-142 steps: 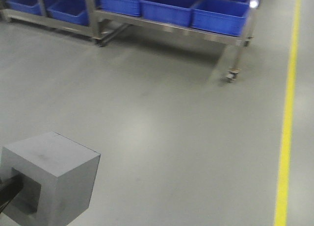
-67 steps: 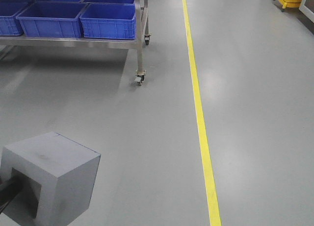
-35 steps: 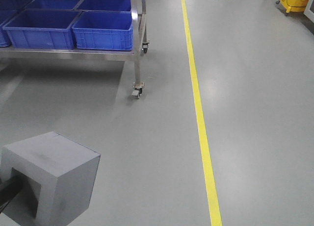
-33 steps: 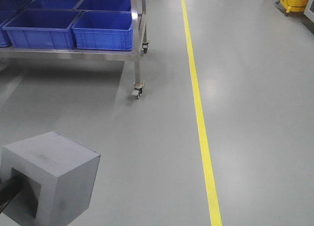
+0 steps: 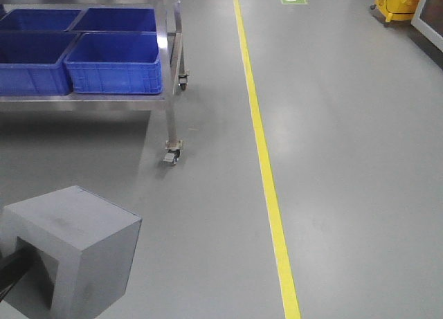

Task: Sort gray base to blue bin
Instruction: 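Turn the base away from the table while holding the block in the left gripper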

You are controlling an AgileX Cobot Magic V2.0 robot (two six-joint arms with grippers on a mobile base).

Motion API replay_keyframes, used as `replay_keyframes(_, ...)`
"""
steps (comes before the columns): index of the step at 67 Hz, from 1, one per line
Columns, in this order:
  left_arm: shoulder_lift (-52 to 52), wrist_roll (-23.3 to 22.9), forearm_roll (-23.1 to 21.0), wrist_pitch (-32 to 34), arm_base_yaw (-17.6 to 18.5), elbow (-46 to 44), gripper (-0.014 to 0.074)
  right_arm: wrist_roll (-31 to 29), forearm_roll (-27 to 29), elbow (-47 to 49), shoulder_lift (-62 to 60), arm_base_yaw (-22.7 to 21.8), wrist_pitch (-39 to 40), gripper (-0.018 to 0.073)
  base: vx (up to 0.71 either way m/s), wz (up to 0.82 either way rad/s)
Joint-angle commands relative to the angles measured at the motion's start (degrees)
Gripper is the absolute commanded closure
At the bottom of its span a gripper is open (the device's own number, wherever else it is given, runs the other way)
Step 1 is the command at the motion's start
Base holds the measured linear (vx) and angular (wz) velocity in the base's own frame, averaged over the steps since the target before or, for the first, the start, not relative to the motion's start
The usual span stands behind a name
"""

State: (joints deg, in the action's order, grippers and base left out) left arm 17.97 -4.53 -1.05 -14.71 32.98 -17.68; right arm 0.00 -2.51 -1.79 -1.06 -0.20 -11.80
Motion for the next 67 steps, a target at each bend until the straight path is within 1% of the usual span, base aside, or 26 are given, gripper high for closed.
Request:
replay_keyframes(1, 0.35, -0.25, -0.26, 6.33, 0.31, -1.69, 0.0603, -0.69, -0.49, -0.32, -0.42, -0.1, 4.57, 0.0564, 0.44, -0.14)
replay_keyframes(20, 0.35, -0.25, -0.26, 6.33, 0.31, -1.69, 0.0603, -0.69, -0.49, -0.32, -0.42, -0.1, 4.57, 0.0564, 0.45, -0.05)
replay_keyframes(67, 0.35, -0.25, -0.26, 6.33, 0.31, -1.69, 0.0603, -0.69, -0.49, -0.32, -0.42, -0.1, 4.54, 0.0564, 0.45, 0.08)
